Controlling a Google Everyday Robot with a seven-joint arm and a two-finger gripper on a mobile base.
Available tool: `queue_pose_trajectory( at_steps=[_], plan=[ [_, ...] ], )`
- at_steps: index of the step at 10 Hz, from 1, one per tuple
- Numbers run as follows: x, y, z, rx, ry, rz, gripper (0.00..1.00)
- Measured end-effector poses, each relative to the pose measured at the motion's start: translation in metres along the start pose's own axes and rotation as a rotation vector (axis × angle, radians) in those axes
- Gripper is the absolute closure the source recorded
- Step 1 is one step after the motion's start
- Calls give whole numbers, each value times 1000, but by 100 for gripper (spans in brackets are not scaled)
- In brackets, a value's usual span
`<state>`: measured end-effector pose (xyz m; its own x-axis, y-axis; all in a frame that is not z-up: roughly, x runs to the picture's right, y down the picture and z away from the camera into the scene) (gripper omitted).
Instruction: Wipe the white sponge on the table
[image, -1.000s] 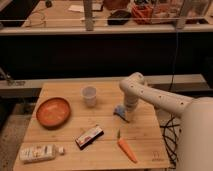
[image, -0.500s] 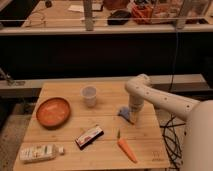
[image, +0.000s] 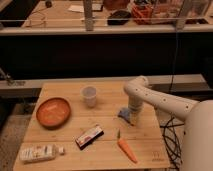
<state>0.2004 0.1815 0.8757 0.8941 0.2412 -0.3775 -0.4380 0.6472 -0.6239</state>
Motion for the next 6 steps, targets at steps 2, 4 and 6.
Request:
queue_pose_trajectory(
  at_steps=[2, 4, 6],
  plan=[
    [4, 1, 1, -4, 5, 4, 100],
    [4, 1, 1, -4, 5, 4, 100],
    [4, 1, 1, -5, 6, 3, 100]
  ],
)
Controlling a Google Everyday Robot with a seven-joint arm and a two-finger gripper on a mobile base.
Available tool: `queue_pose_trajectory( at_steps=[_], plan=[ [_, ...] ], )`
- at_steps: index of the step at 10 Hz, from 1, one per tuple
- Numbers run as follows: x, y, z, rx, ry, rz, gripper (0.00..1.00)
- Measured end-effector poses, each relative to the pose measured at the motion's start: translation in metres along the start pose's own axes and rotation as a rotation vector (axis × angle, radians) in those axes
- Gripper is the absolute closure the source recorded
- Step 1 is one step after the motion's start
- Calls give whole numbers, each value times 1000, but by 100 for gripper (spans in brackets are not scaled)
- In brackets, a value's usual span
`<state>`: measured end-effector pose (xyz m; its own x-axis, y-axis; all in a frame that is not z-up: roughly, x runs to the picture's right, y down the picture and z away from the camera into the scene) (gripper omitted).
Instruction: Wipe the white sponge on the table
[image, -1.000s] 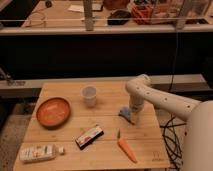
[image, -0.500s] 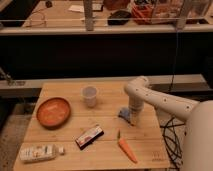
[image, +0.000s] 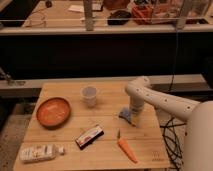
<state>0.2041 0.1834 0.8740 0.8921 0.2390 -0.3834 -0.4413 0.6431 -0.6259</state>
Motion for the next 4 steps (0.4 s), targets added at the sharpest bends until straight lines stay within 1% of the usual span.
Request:
queue_pose_trajectory(
  at_steps=[2, 4],
  plan=[
    [2, 0, 0, 0, 2, 1, 100],
    [18, 5, 3, -10, 10, 15, 100]
  ],
)
